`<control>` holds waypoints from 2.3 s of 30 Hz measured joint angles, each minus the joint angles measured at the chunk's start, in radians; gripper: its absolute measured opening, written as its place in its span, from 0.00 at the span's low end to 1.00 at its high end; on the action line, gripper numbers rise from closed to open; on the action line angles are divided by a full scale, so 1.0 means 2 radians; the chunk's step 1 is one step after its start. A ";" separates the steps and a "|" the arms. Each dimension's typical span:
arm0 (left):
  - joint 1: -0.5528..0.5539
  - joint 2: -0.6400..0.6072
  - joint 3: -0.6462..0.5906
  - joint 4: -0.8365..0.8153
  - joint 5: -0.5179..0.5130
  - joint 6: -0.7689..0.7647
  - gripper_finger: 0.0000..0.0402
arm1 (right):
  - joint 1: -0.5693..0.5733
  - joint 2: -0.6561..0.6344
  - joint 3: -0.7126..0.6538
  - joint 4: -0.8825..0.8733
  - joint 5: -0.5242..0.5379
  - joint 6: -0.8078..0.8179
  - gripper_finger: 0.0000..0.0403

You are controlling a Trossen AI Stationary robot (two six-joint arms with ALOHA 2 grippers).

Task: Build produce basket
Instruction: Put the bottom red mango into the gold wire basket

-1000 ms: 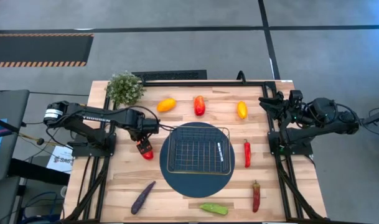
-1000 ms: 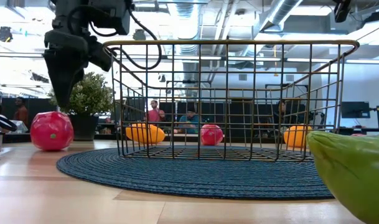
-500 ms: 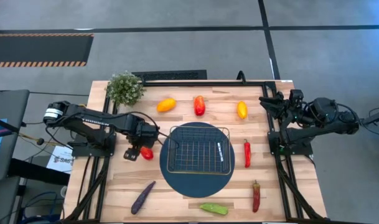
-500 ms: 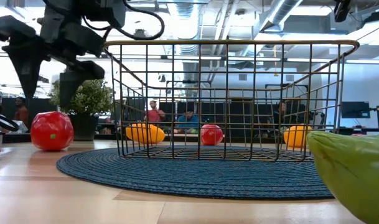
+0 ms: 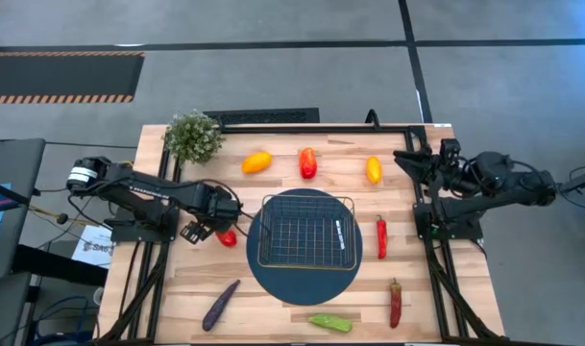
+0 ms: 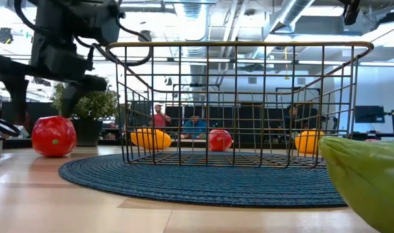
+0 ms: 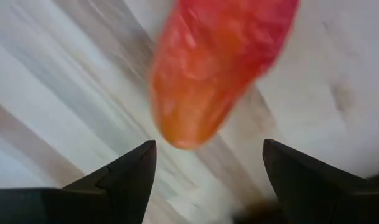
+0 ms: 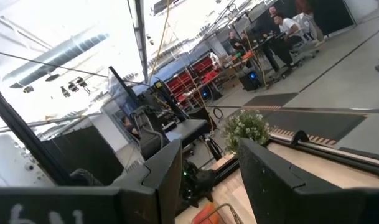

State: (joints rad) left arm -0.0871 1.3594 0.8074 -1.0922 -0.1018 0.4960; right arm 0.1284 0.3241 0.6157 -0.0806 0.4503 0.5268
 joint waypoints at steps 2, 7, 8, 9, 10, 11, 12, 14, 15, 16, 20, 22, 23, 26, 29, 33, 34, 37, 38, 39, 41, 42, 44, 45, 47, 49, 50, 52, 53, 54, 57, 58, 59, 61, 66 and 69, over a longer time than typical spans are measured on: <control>-0.003 0.000 0.000 0.018 -0.009 0.004 0.70 | 0.000 0.007 0.000 0.005 0.000 0.000 0.45; -0.006 0.000 0.000 0.042 0.018 0.007 0.70 | 0.000 0.016 0.000 0.007 0.008 0.005 0.45; -0.006 0.000 0.000 0.045 0.021 0.010 0.70 | 0.000 0.016 0.000 0.007 0.011 0.009 0.45; -0.006 0.000 0.000 0.046 0.021 0.014 0.70 | 0.000 0.015 0.000 0.007 0.011 0.011 0.45; -0.006 0.000 0.000 0.048 0.022 0.019 0.70 | 0.000 0.015 0.000 0.008 0.011 0.012 0.45; -0.006 0.000 0.000 0.053 0.024 0.022 0.70 | 0.000 0.015 0.000 0.008 0.011 0.012 0.45; -0.006 0.000 0.000 0.061 0.030 0.024 0.70 | 0.000 0.015 0.000 0.007 0.011 0.012 0.45; -0.006 0.000 -0.006 0.081 0.038 0.025 0.69 | 0.000 0.015 0.000 0.007 0.011 0.012 0.45; -0.006 0.000 -0.009 0.085 0.040 0.023 0.69 | 0.000 0.015 0.000 0.007 0.011 0.012 0.45; -0.006 0.000 -0.012 0.088 0.039 0.022 0.69 | 0.000 0.015 0.000 0.007 0.011 0.013 0.45; -0.006 0.000 -0.023 0.096 0.035 0.018 0.69 | 0.000 0.015 0.000 0.007 0.011 0.020 0.45; -0.006 0.000 -0.025 0.100 0.036 0.011 0.69 | 0.000 0.015 0.000 0.007 0.012 0.023 0.45; -0.006 0.000 -0.028 0.108 0.036 0.007 0.69 | 0.000 0.015 0.000 0.007 0.013 0.025 0.45; -0.006 0.000 -0.034 0.128 0.035 -0.017 0.69 | 0.000 0.015 0.000 0.007 0.013 0.025 0.45; -0.006 0.000 -0.035 0.132 0.035 -0.053 0.69 | 0.000 0.015 0.000 0.007 0.020 0.025 0.45; -0.006 0.000 -0.035 0.137 0.029 -0.102 0.59 | 0.000 0.015 0.000 0.007 0.025 0.025 0.45; -0.006 0.000 -0.035 0.137 0.026 -0.114 0.54 | 0.000 0.015 0.000 0.007 0.025 0.025 0.45; -0.006 0.000 -0.035 0.137 0.026 -0.151 0.38 | 0.000 0.015 0.000 0.007 0.025 0.025 0.45; -0.006 0.000 -0.035 0.137 0.026 -0.164 0.35 | 0.000 0.015 0.000 0.007 0.025 0.025 0.45; -0.006 0.000 -0.035 0.137 0.028 -0.174 0.35 | 0.000 0.015 0.000 0.007 0.025 0.025 0.45; -0.006 0.000 -0.035 0.136 0.034 -0.192 0.35 | 0.000 0.015 0.000 0.007 0.025 0.025 0.45; -0.006 0.000 -0.035 0.136 0.036 -0.203 0.35 | 0.000 0.015 0.000 0.007 0.025 0.025 0.45; -0.006 0.000 -0.034 0.133 0.039 -0.229 0.35 | 0.000 0.015 0.000 0.007 0.025 0.025 0.45; -0.006 0.000 -0.031 0.128 0.040 -0.241 0.35 | 0.000 0.015 0.000 0.007 0.025 0.025 0.45; -0.006 0.000 -0.015 0.116 0.041 -0.258 0.35 | 0.000 0.015 0.000 0.007 0.025 0.025 0.45; -0.006 -0.006 0.006 0.098 0.040 -0.266 0.35 | 0.000 0.015 0.000 0.007 0.025 0.025 0.45; -0.006 -0.011 0.018 0.084 0.038 -0.272 0.35 | 0.000 0.015 0.000 0.007 0.025 0.025 0.45; -0.006 -0.025 0.046 0.051 0.031 -0.282 0.35 | 0.000 0.015 0.000 0.007 0.025 0.025 0.45; -0.006 -0.033 0.062 0.032 0.028 -0.290 0.35 | 0.000 0.015 0.000 0.007 0.025 0.025 0.45; -0.006 -0.042 0.078 0.011 0.024 -0.298 0.35 | 0.000 0.015 0.000 0.007 0.025 0.025 0.45; -0.005 -0.065 0.130 -0.046 0.004 -0.327 0.35 | 0.000 0.015 0.000 0.007 0.025 0.025 0.45; -0.005 -0.072 0.150 -0.052 -0.006 -0.337 0.35 | 0.000 0.015 0.000 0.007 0.025 0.025 0.45; -0.005 -0.077 0.169 -0.057 -0.016 -0.346 0.35 | 0.000 0.015 0.000 0.007 0.025 0.025 0.45; -0.005 -0.082 0.210 -0.062 -0.033 -0.353 0.35 | 0.000 0.015 0.000 0.007 0.025 0.025 0.45; -0.005 -0.073 0.307 -0.047 -0.076 -0.338 0.35 | 0.000 0.015 0.000 0.007 0.025 0.025 0.45; -0.005 -0.051 0.350 -0.028 -0.079 -0.306 0.35 | 0.000 0.015 0.000 0.007 0.025 0.025 0.45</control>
State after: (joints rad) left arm -0.0971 1.2565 1.5075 -1.1475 -0.2608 -0.1163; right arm 0.1280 0.3534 0.6159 -0.0673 0.4995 0.5762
